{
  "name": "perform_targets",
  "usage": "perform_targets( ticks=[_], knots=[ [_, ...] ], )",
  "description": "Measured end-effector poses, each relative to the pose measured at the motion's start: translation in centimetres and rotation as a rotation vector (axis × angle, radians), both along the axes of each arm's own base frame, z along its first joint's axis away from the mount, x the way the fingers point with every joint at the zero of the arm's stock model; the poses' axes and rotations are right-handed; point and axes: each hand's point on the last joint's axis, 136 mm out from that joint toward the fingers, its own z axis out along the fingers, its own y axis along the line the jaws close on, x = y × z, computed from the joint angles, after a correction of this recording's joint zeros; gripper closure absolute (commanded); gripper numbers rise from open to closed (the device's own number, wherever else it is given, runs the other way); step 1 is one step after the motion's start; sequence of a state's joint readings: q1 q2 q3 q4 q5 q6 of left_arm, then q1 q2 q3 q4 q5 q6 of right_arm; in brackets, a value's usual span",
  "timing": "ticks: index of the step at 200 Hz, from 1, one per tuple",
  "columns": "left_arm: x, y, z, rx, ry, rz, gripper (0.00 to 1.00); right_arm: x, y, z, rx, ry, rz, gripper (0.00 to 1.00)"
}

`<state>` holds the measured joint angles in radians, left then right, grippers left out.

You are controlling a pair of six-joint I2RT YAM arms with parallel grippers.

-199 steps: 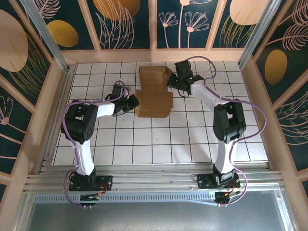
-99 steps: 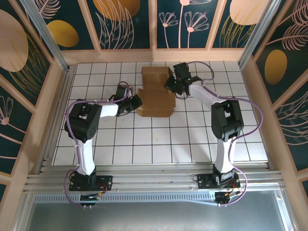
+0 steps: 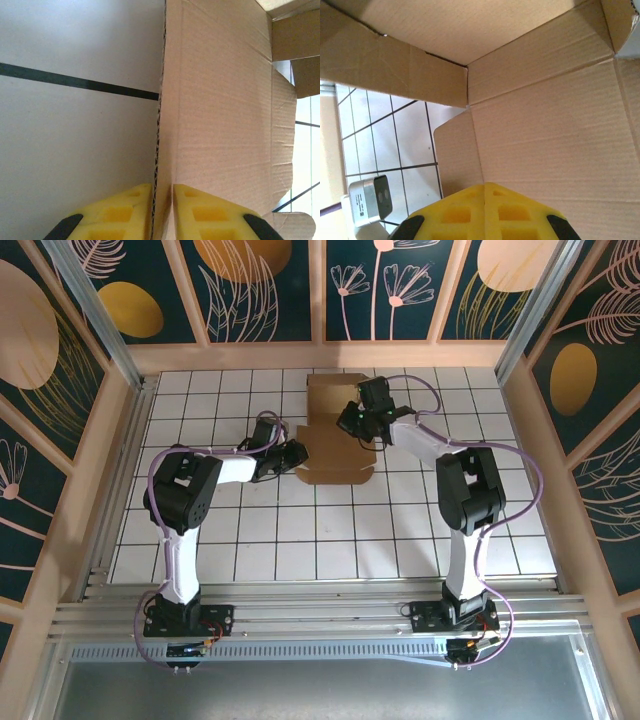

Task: Fold the paper box

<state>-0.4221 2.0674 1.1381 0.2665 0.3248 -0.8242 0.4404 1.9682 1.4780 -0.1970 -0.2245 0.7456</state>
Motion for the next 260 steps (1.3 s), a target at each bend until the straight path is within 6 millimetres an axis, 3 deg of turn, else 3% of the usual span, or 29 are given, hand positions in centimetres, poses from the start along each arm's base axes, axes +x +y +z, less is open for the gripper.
perform_targets(
  ticks=[26,59,75,94,109,121,143,161,179,196,260],
  knots=[
    [0.0,0.1,0.0,0.003,0.0,0.003,0.81,-1.9,-1.0,1.7,-0.028,-0.069,0.039,0.94],
    [0.0,0.1,0.0,0.003,0.0,0.003,0.82,-3.5,-3.5,8.8,-0.016,-0.291,0.066,0.82],
    [0.0,0.1,0.0,0.004,-0.001,0.004,0.83,-2.6,-6.9,12.4,0.017,-0.404,0.017,0.78],
    [0.1,0.1,-0.1,0.006,-0.001,0.006,0.83,-0.1,-12.2,14.3,0.023,-0.488,-0.06,0.75],
    [0.1,0.1,-0.1,0.008,-0.001,0.008,0.84,2.6,-16.0,13.6,0.009,-0.484,-0.099,0.8],
    [0.1,0.1,-0.1,0.01,0.001,0.008,0.84,5.4,-17.7,12.3,0.014,-0.458,-0.097,0.84],
    [0.1,0.2,-0.1,0.012,0.001,0.01,0.84,10.2,-18.3,8.5,0.035,-0.403,-0.041,0.89],
    [0.1,0.2,-0.1,0.014,0.001,0.012,0.85,12.2,-17.5,4.8,0.056,-0.338,0.014,0.9],
    [0.1,0.2,-0.1,0.015,0.0,0.013,0.85,13.2,-16.2,1.9,0.085,-0.288,0.075,0.9],
    [0.1,0.2,-0.1,0.014,0.0,0.013,0.85,13.7,-15.1,0.5,0.109,-0.269,0.124,0.9],
    [0.4,0.1,0.2,0.014,-0.001,0.013,0.85,12.4,-10.0,-0.7,0.161,-0.247,0.273,0.9]
  ],
)
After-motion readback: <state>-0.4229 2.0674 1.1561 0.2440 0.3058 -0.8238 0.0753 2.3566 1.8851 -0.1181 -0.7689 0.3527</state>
